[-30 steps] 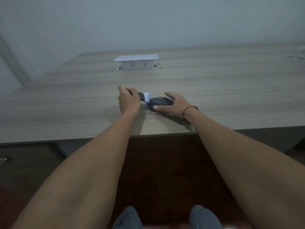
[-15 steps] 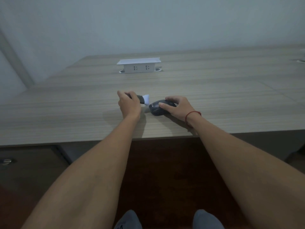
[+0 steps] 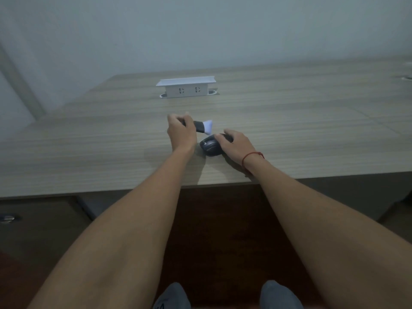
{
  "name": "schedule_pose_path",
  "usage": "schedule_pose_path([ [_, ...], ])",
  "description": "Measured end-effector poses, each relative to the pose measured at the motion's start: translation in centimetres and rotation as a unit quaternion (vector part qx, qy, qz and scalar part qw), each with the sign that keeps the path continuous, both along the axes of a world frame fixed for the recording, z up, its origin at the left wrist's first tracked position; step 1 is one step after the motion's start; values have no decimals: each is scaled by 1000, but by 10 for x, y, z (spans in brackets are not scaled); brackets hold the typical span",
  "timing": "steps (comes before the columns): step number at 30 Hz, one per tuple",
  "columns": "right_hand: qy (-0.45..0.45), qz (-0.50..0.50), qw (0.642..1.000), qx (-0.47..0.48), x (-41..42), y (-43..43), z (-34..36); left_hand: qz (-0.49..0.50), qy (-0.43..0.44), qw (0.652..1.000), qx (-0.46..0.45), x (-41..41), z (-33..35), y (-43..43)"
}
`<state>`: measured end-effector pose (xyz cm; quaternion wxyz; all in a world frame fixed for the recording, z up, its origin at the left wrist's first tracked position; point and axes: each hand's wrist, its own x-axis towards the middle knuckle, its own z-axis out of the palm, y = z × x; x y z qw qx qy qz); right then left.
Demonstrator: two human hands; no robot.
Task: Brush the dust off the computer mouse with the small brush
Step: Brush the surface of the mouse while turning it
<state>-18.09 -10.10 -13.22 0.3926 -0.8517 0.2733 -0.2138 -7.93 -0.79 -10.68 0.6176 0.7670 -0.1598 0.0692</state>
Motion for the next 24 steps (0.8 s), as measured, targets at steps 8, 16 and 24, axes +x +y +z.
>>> schedule_pose_path([
  [8,27,39,999,24,-5,-5,3,19,1,998,63,15,-4,10],
  [16,38,35,998,45,-5,-6,2,-62,-36,989,132,-6,6,-19],
  [24,25,33,998,50,-2,-8,2,-111,-55,984,125,-9,19,-19],
])
